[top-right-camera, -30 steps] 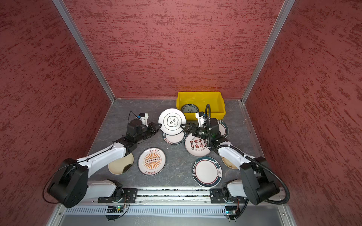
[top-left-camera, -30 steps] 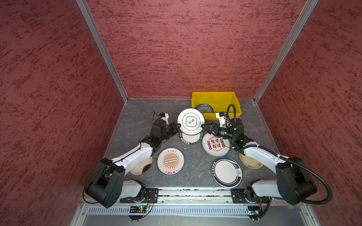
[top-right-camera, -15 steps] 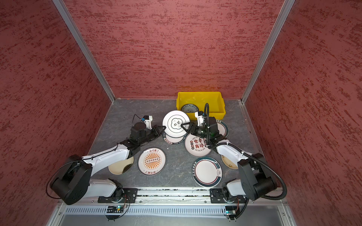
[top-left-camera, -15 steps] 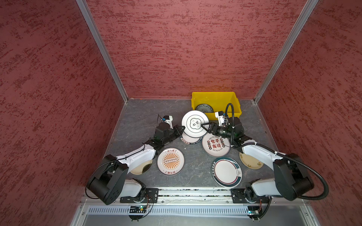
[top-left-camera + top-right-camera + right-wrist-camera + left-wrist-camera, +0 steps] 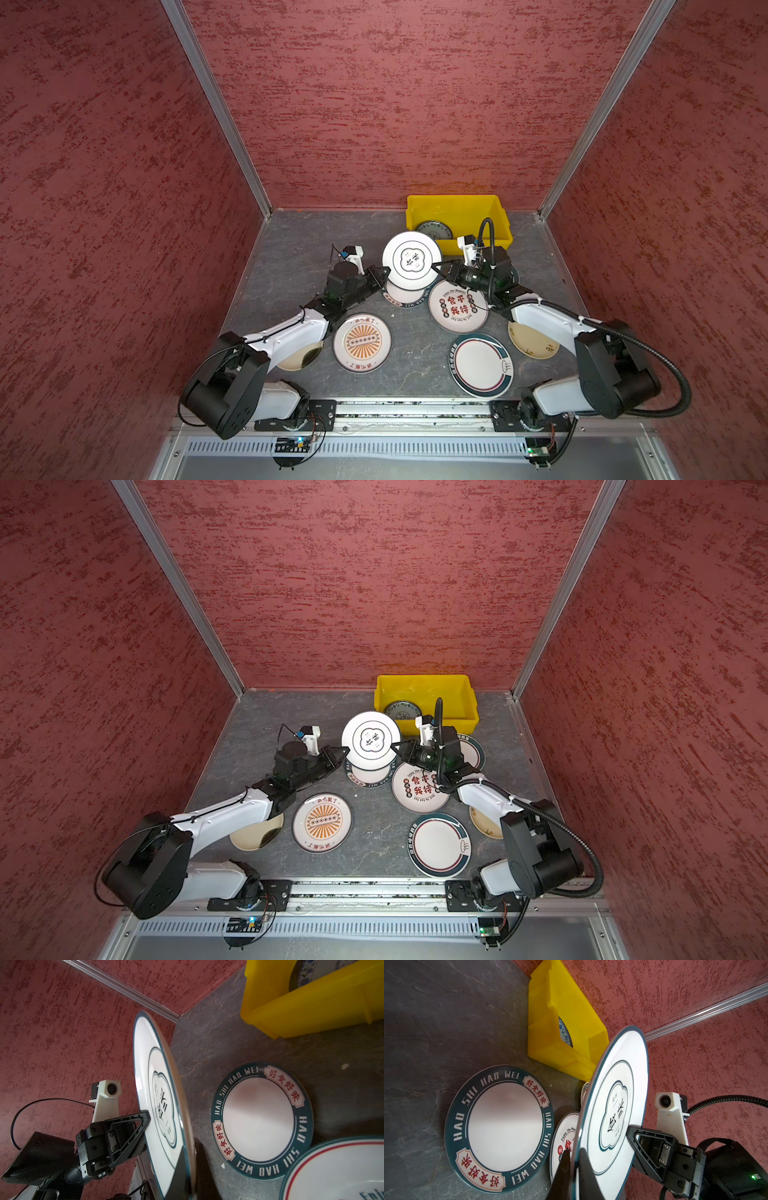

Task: Place the plates into the plastic bin on the countertop
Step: Place the plate in the plastic bin.

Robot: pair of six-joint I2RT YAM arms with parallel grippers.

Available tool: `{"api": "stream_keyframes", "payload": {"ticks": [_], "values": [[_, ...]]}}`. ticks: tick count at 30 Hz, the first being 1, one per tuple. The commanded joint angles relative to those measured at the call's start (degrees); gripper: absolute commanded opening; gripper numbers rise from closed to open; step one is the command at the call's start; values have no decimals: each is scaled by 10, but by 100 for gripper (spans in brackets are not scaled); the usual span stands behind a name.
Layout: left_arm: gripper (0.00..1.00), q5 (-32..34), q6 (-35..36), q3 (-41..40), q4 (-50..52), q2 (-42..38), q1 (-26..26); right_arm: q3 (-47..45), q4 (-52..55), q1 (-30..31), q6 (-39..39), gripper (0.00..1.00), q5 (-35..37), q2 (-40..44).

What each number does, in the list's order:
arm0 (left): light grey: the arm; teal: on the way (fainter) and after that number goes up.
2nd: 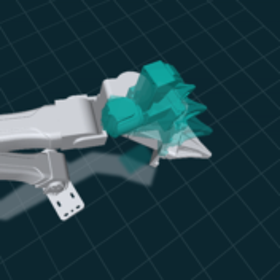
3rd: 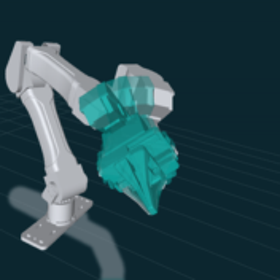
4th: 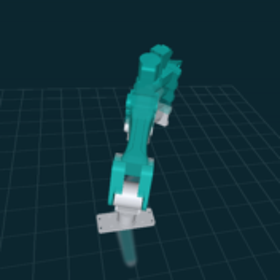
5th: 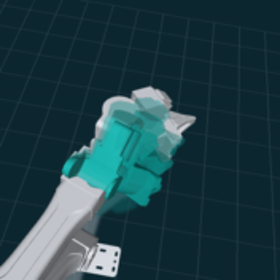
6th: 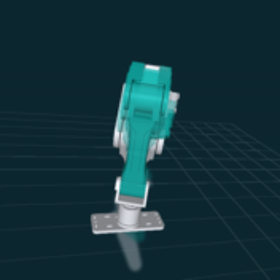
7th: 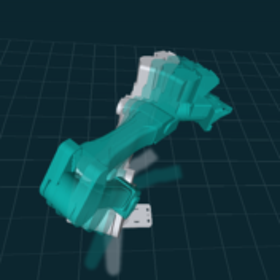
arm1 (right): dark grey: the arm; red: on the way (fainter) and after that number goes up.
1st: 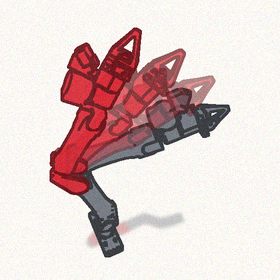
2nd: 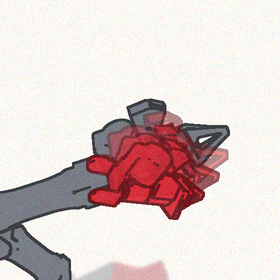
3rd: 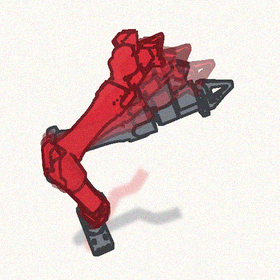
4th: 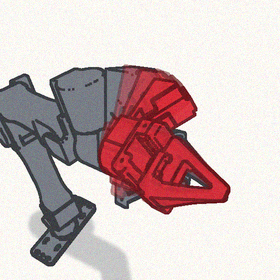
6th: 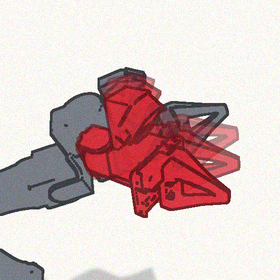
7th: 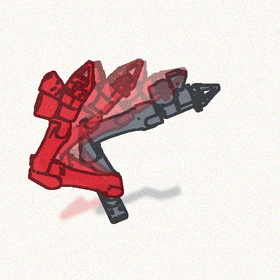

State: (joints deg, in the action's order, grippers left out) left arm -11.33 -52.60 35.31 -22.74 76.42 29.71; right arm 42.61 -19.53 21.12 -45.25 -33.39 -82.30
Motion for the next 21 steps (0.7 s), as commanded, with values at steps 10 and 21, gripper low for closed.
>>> {"api": "stream_keyframes", "payload": {"ticks": [10,21], "values": [[99,28,45,-3,44,-48,-9,44,67,2,47,0,52,2],[99,27,54,-20,69,-85,-47,90,124,-54,80,0,67,13]]}}
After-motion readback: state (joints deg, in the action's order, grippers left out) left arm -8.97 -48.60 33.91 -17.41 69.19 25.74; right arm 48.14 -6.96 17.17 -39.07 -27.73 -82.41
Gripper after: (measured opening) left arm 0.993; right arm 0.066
